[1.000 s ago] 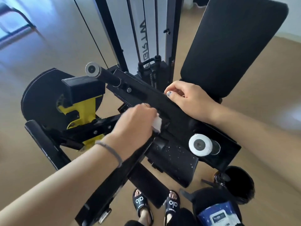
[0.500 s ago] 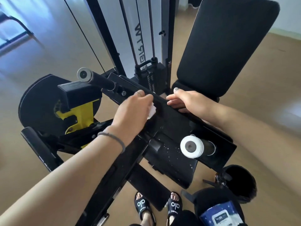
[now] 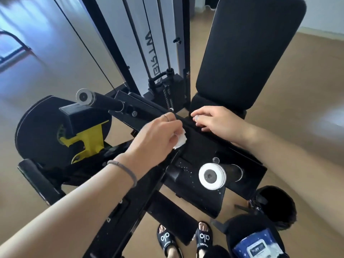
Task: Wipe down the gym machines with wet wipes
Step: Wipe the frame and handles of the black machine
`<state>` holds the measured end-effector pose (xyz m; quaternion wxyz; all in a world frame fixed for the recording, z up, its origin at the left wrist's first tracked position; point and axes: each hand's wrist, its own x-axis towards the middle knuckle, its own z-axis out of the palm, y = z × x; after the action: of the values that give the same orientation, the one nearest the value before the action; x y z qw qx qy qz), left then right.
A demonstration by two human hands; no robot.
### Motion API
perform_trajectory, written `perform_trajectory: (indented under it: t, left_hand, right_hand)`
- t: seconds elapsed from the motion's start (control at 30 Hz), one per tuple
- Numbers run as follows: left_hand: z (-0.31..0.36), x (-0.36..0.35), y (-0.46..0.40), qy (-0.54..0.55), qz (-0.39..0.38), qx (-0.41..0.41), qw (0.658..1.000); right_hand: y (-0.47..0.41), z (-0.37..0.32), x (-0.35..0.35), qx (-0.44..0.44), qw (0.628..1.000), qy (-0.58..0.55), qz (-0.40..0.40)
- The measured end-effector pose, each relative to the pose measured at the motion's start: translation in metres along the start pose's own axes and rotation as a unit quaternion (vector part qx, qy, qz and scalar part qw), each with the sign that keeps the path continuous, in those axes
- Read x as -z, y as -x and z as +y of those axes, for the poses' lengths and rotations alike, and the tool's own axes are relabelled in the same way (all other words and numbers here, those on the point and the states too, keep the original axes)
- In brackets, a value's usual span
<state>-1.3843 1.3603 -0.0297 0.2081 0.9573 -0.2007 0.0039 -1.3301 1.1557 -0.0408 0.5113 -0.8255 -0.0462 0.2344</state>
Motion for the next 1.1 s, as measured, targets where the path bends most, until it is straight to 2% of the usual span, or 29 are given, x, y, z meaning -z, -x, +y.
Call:
perform_trajectory:
  t: [0.07,0.2,0.23,0.33,0.4,0.5,0.57,0.7,0.77,0.87,1.0,1.1]
  left_hand:
    - [0.004,-0.004,0.002,0.013,-0.032,-0.043,0.999]
    - [-0.019,0.005,-0.024,0.016,0.051,0.072,0.996]
    - [-0.018,0.006,-0.029,-0.004,0.051,0.071,0.996]
    - [0.002,0.0,-0.04,-0.025,-0.016,-0.012,0.999]
    - [0.005,0.0,-0.047,-0.035,-0.072,-0.033,0.996]
    - [-0.014,0.008,-0.063,-0.084,-0.1,0.048,0.99]
    - [-0.02,0.009,-0.068,-0.092,-0.112,0.065,0.987]
    - [0.01,-0.001,-0.06,-0.012,-0.177,-0.024,0.984]
    - [0.004,0.006,-0.064,-0.048,-0.173,-0.027,0.983]
    - [-0.02,0.019,-0.072,-0.15,-0.168,0.013,0.974]
    - [0.016,-0.002,-0.055,-0.028,-0.184,-0.092,0.978]
    - [0.014,-0.001,-0.057,-0.067,-0.181,-0.101,0.976]
  right_hand:
    - [0.002,0.006,0.001,0.026,0.995,0.096,0.015]
    - [0.003,0.018,0.004,-0.009,0.99,0.108,0.095]
    - [0.002,0.018,0.003,-0.011,0.989,0.106,0.104]
    - [0.002,0.009,0.0,0.0,0.988,0.12,0.096]
    - [0.002,0.005,0.0,0.002,0.989,0.122,0.088]
    - [0.005,0.009,0.002,-0.019,0.991,0.102,0.079]
    - [0.005,0.014,0.004,-0.024,0.993,0.09,0.071]
    - [0.002,0.017,0.005,-0.038,0.995,0.044,0.079]
    - [0.002,0.02,0.006,-0.044,0.995,0.034,0.082]
    - [0.007,0.021,0.008,-0.057,0.996,0.037,0.062]
    - [0.007,0.02,0.011,-0.068,0.996,0.042,0.043]
    - [0.013,0.024,0.01,-0.072,0.995,0.056,0.035]
